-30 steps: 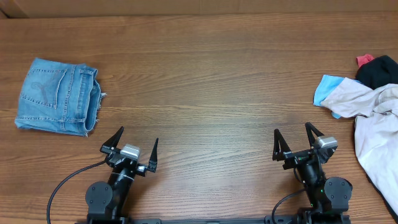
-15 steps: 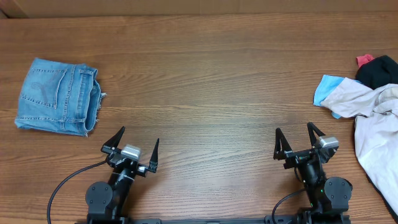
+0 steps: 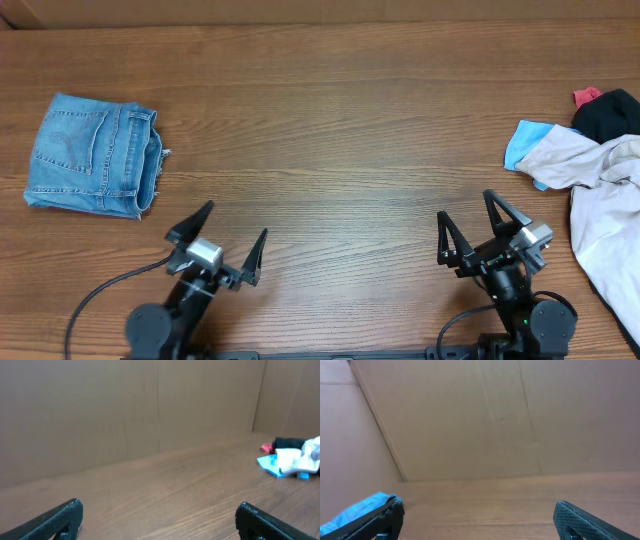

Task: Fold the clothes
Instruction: 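Move the right gripper to the clothes pile and grasp the beige shorts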

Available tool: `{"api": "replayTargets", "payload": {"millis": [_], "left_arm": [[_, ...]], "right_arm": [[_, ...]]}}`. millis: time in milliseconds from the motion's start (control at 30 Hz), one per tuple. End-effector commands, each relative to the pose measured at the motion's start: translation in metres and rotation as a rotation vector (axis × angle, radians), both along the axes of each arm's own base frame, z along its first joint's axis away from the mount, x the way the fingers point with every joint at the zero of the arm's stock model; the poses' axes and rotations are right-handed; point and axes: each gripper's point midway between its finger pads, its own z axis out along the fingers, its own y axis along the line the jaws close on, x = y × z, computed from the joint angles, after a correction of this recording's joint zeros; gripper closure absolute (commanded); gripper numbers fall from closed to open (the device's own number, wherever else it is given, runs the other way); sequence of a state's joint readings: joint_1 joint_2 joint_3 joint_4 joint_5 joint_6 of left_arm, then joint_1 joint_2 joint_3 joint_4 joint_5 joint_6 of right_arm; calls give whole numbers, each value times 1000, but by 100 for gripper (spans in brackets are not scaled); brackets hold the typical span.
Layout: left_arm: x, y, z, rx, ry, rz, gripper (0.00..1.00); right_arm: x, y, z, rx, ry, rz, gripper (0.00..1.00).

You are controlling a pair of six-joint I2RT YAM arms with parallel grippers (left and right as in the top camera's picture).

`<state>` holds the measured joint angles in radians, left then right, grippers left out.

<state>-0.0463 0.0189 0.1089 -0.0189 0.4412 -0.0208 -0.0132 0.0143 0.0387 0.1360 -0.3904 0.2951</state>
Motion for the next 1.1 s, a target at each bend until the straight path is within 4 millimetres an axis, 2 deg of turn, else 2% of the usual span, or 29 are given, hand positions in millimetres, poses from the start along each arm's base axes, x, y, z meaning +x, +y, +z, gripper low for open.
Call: {"api": "replayTargets", "payload": {"millis": [0, 67, 133, 300, 367, 400, 467, 500, 567, 633, 700, 767, 833, 867, 900, 933, 1000, 1067], "left_arm": [[-17, 11, 90, 76, -158, 78, 0], [-12, 17, 105, 90, -99, 117, 0], [2, 19, 121, 104, 29, 127, 0], [40, 17, 145, 121, 254, 113, 0], [54, 16, 149, 123, 359, 109, 0], [68, 15, 147, 135, 480, 103, 0], [83, 12, 142, 147, 622, 77, 0], [85, 11, 140, 149, 647, 76, 0], [95, 11, 130, 156, 730, 72, 0], [101, 3, 123, 102, 798, 42, 0], [106, -1, 110, 92, 851, 17, 0], [113, 0, 101, 97, 877, 27, 0], [118, 0, 92, 99, 906, 26, 0], [119, 0, 90, 99, 912, 26, 0], [121, 0, 87, 100, 924, 26, 0], [122, 0, 85, 100, 929, 25, 0], [124, 0, 82, 101, 937, 25, 0], [125, -1, 82, 101, 936, 24, 0]], "right_arm": [[-18, -1, 66, 15, -128, -1, 0], [-19, -1, 84, -2, -121, -10, 0], [-10, -3, 96, -35, -23, -26, 0], [20, -14, 99, -32, 273, -86, 0], [32, -18, 96, -36, 390, -106, 0], [44, -19, 89, -41, 531, -110, 0], [59, -16, 79, -39, 685, -91, 0], [62, -15, 76, -35, 713, -84, 0], [73, -14, 53, -40, 835, -72, 0], [80, -19, 39, -34, 918, -84, 0], [93, -41, 28, 3, 1037, -173, 0], [106, -75, 26, 53, 1114, -326, 0], [125, -119, 28, 89, 1147, -479, 0], [130, -129, 28, 102, 1150, -510, 0], [142, -153, 26, 140, 1159, -579, 0], [148, -165, 22, 162, 1166, -610, 0], [162, -190, 5, 202, 1189, -673, 0], [171, -220, -28, 221, 1240, -788, 6]]}}
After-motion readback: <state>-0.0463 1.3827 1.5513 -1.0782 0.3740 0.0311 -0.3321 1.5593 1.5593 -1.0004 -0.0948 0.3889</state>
